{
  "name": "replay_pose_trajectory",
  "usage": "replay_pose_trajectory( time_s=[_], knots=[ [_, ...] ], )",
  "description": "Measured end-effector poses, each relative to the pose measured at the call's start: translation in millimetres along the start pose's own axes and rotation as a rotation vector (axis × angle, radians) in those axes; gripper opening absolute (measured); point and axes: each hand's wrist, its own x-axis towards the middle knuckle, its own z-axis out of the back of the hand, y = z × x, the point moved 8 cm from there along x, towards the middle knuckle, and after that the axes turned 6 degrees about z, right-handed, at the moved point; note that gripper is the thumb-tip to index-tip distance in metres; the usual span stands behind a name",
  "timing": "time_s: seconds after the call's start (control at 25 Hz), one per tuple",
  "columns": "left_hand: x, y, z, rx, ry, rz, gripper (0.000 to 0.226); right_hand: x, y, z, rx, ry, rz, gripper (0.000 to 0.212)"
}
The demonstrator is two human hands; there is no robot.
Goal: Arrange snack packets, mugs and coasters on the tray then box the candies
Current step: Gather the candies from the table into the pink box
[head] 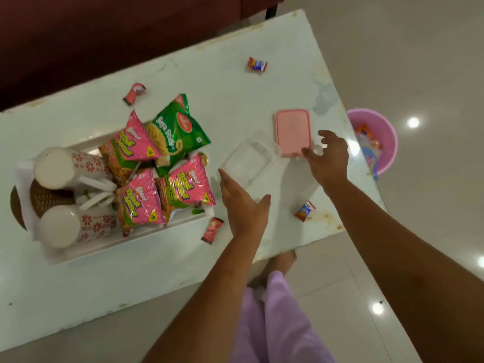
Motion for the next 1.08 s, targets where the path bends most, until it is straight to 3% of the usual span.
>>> replay_pose_trajectory(
  time_s=[0.12,0.2,0.32,0.44,0.56,0.72,0.84,1.0,1.08],
  knots=[
    [-30,18,17,0.106,-0.066,-0.259,0.079,-52,-11,-1,0.008,0.01,0.089,0.039],
    [-40,42,31,0.284,-0.166,-0.336,0.07,-80,-22,-6,-0.049,0.063,0.1,0.037],
    [-46,65,43,0.483,-0.221,-0.377,0.061,-106,-37,-13,-0.193,0.141,0.067,0.043],
    [-45,72,42,0.608,-0.166,-0.4,0.054,-116,-40,-20,-0.207,0.146,0.066,0.042],
    [-35,78,41,0.626,-0.111,-0.304,0.051,-114,-37,-23,-0.198,0.143,0.066,0.03],
    [-31,71,39,0.598,-0.075,-0.375,0.038,-106,-10,-21,-0.119,0.154,0.117,0.017],
    [-34,59,42,0.456,-0.048,-0.42,0.022,-96,30,-11,-0.006,0.107,0.208,0.021],
    [-44,3,74,0.004,-0.16,-0.557,0.003,-75,85,-12,0.078,0.044,0.315,0.029],
    [-35,-26,91,-0.227,-0.222,-0.553,0.005,-64,100,-24,0.065,0.07,0.356,0.028]
  ],
)
